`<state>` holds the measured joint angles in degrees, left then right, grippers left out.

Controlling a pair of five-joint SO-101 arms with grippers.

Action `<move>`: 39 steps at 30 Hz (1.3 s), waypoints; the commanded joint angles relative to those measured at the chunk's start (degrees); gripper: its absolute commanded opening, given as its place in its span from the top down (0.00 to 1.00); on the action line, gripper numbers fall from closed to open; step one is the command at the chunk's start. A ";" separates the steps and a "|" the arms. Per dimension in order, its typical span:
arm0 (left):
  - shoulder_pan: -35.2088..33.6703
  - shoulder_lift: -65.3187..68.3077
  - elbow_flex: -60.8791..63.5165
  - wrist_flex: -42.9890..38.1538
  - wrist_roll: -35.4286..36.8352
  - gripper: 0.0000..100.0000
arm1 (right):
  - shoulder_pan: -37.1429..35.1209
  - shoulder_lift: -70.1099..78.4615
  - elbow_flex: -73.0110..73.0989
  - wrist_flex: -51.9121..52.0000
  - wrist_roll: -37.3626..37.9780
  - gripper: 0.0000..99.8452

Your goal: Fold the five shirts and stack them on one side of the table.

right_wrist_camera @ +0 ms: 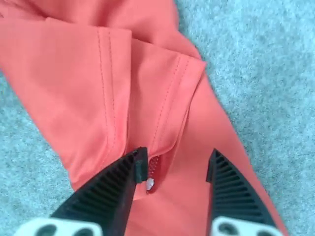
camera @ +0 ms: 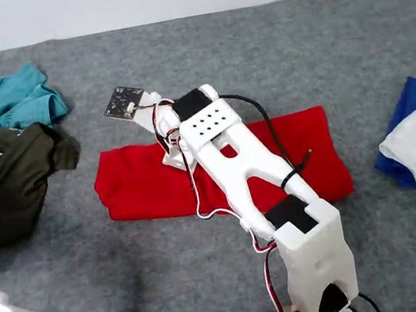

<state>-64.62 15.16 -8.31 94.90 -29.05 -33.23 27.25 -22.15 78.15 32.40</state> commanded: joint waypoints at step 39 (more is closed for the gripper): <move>2.99 -0.88 -0.57 1.85 -0.44 1.00 | -13.05 1.98 -3.96 -5.49 -3.96 0.79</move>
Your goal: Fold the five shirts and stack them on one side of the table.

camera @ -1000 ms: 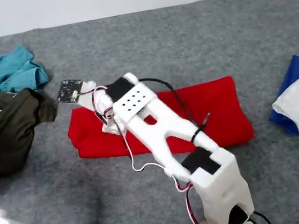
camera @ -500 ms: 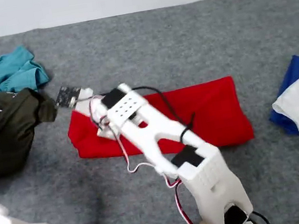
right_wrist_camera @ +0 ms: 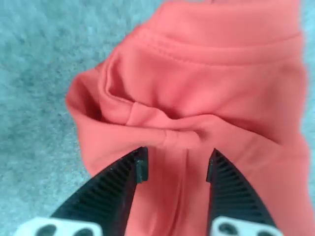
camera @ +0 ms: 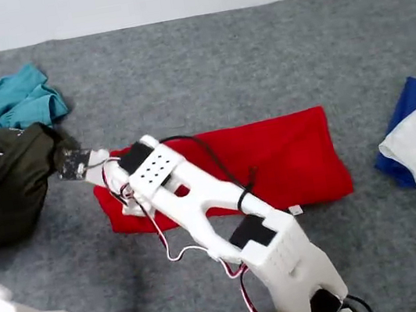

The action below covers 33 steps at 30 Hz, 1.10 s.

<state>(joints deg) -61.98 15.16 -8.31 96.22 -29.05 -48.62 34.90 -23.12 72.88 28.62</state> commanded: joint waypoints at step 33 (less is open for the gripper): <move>0.26 -0.88 -0.57 0.18 -0.62 1.00 | 3.65 1.54 -2.99 1.01 -0.35 0.88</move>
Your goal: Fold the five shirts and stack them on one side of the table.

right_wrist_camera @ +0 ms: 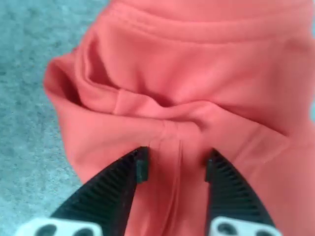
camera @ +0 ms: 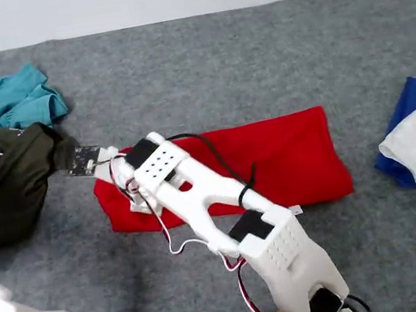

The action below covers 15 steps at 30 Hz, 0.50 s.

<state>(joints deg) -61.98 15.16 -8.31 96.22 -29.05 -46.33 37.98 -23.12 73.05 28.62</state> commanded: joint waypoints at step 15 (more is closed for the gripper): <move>0.35 -0.88 -0.57 0.18 -0.62 1.00 | 1.63 -12.44 -2.99 5.76 1.41 0.99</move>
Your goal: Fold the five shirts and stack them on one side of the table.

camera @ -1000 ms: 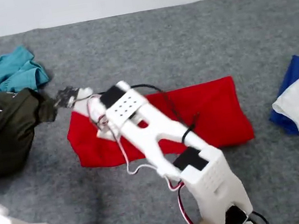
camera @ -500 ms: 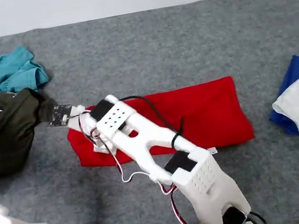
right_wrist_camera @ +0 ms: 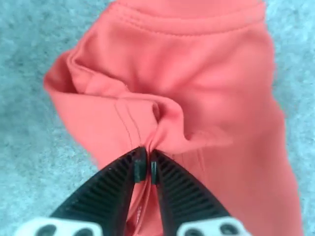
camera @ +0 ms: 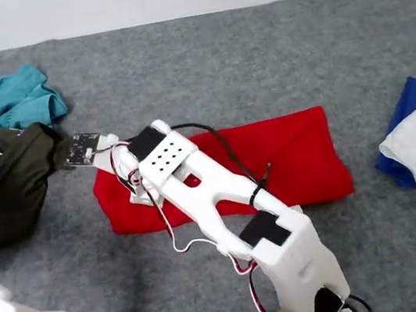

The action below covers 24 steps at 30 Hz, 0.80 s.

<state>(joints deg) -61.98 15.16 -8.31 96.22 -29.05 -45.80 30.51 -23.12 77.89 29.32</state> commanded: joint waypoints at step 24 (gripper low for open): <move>3.16 -0.88 -0.48 0.09 -0.62 1.00 | 9.10 1.36 -6.42 1.01 0.53 0.84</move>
<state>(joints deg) -59.34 15.16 -8.31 96.22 -29.05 -37.27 34.11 -24.97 78.15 29.49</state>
